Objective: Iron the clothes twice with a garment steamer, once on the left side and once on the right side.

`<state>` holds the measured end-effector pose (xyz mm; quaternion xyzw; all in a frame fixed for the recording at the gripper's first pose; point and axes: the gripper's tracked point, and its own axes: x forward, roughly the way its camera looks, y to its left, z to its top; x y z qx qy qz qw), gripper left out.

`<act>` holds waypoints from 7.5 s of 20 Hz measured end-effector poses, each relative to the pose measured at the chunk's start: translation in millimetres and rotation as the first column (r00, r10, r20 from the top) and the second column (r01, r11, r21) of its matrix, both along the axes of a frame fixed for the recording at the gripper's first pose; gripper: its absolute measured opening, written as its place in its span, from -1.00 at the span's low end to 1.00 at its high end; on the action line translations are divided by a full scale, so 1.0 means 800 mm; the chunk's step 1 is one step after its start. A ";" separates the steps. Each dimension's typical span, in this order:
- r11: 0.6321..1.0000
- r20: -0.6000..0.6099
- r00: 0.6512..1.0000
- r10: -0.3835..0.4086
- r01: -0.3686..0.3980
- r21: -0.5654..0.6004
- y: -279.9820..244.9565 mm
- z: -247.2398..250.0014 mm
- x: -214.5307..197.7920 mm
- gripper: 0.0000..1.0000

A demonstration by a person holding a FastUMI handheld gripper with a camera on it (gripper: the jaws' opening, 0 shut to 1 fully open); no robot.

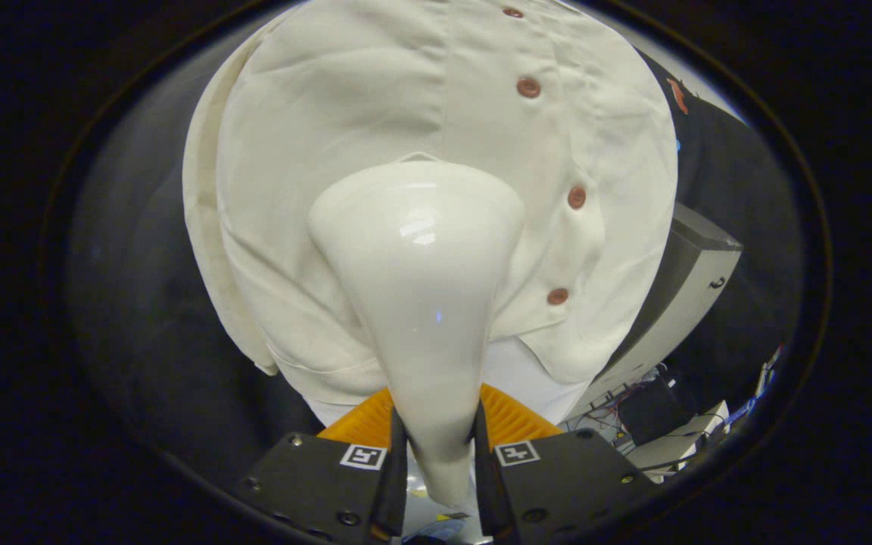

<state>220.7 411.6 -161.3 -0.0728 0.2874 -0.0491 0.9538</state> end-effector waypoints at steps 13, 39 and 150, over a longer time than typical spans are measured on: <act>0.999 -0.159 0.987 -0.033 0.030 -0.023 -0.022 -0.054 -0.043 -0.24; 0.998 0.341 0.939 -0.048 0.036 0.042 -0.150 0.347 0.023 -0.26; 0.956 0.546 0.803 0.239 -0.294 0.015 -0.219 0.402 -0.246 -0.29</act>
